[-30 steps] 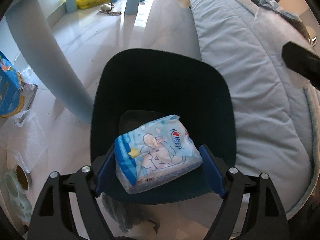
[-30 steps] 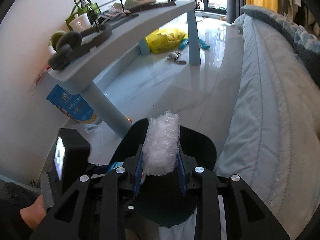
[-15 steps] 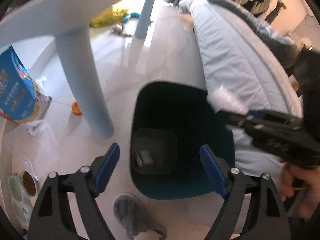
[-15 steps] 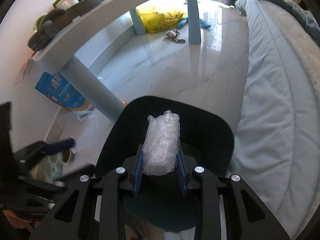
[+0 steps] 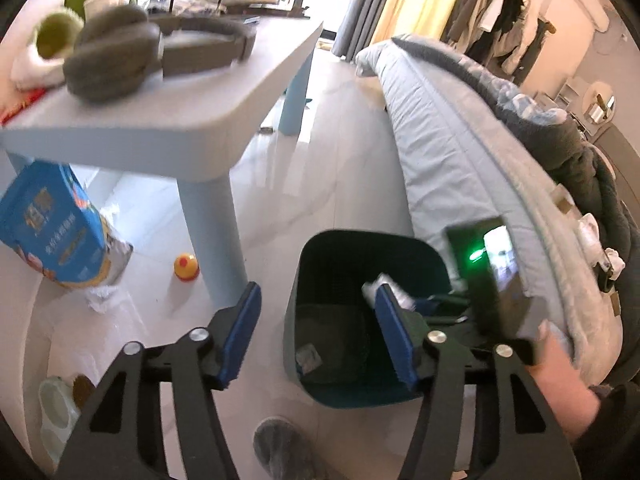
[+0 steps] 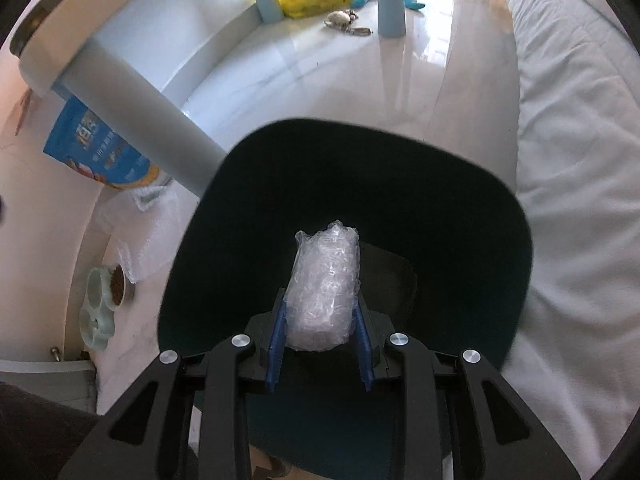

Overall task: Collect trash
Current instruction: 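Open both tools to drop the bag and tissue pack into the bin, then move both tools back to the remaining items on the bed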

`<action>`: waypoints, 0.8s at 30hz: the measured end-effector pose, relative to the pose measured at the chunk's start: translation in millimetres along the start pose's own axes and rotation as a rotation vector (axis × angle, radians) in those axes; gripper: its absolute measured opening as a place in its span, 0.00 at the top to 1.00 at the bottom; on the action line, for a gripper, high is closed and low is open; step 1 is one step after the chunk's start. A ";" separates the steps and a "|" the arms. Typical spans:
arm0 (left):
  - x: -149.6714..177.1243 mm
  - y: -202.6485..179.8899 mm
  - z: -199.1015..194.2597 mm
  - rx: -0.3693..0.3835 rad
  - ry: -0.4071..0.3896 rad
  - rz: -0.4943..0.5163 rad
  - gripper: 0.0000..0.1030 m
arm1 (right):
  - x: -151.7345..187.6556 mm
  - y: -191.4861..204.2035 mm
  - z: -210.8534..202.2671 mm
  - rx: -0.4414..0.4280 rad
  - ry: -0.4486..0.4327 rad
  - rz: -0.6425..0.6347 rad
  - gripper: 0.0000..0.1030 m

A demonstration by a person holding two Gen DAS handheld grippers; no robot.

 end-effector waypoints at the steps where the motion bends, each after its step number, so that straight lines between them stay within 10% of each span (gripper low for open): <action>1: -2.1 -2.6 -1.9 -0.004 -0.002 0.005 0.44 | 1.6 0.0 2.1 0.007 0.004 -0.005 0.70; 11: -32.0 -48.1 -46.0 0.012 -0.108 0.078 0.52 | 6.9 -5.8 -1.9 0.040 0.005 -0.016 0.49; 24: -64.4 -119.9 -94.9 0.102 -0.285 0.167 0.51 | 20.5 -6.6 -87.7 -0.032 -0.181 -0.104 0.47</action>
Point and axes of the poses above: each gripper's, at about its wrist camera, not at the fingertips, and z roughly the way its jaws point, y to its left, x to its underside, the point moved 3 cm from there along z, roughly the way its jaws point, and after that the axes turned 11 degrees about x, right-handed, at the moved point
